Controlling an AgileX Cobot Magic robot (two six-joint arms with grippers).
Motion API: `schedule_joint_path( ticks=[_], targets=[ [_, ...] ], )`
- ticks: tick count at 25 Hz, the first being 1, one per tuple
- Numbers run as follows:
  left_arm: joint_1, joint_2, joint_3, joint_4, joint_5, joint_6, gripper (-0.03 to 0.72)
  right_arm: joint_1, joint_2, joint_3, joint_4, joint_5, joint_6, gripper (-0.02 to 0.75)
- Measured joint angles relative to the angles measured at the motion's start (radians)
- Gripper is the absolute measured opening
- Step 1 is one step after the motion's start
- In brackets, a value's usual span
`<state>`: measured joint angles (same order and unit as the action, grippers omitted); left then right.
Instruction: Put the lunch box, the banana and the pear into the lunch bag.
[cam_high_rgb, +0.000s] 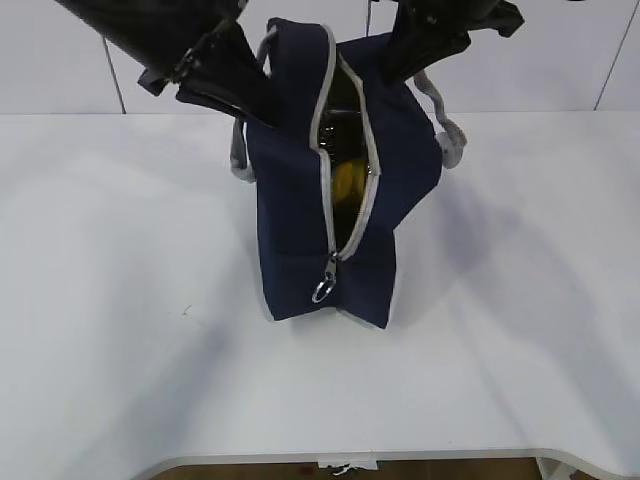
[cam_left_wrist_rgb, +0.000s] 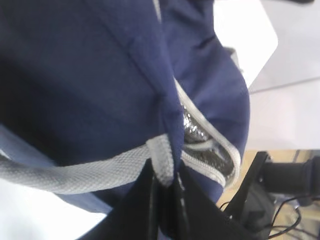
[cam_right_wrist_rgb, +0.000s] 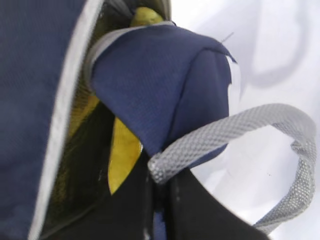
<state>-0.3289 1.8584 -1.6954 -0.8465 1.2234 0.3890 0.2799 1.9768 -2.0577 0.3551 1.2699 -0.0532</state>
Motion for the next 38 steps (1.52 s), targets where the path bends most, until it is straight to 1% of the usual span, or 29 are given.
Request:
schedule_joint_path(
  ticks=[2, 3, 6, 11, 17, 25, 29, 38],
  targets=[
    [0.0, 0.0, 0.0, 0.0, 0.0, 0.0, 0.003, 0.0, 0.0, -0.002, 0.0, 0.002, 0.0, 0.013],
    [-0.031, 0.0, 0.0, 0.036, 0.0, 0.0, 0.003, 0.0, 0.0, -0.009, 0.0, 0.002, 0.0, 0.013],
    [-0.042, 0.0, 0.0, 0.054, 0.0, -0.009, 0.003, -0.002, 0.0, -0.026, -0.001, 0.009, 0.004, 0.013],
    [-0.042, 0.0, -0.002, 0.062, 0.0, -0.017, 0.003, -0.002, 0.0, -0.032, -0.009, 0.009, 0.007, 0.013],
    [-0.042, 0.009, -0.004, 0.066, -0.015, -0.017, 0.003, -0.002, 0.006, -0.032, -0.061, 0.009, 0.014, 0.013],
    [-0.049, 0.031, -0.004, 0.066, -0.061, -0.017, 0.003, -0.002, 0.046, -0.035, -0.019, -0.007, 0.018, 0.017],
    [-0.049, 0.031, -0.004, 0.066, -0.064, -0.017, 0.003, -0.002, 0.046, -0.035, -0.019, -0.016, 0.02, 0.02],
    [-0.049, 0.031, -0.004, 0.066, -0.068, -0.017, 0.003, -0.002, 0.046, -0.035, -0.019, -0.037, 0.09, 0.038]
  ],
)
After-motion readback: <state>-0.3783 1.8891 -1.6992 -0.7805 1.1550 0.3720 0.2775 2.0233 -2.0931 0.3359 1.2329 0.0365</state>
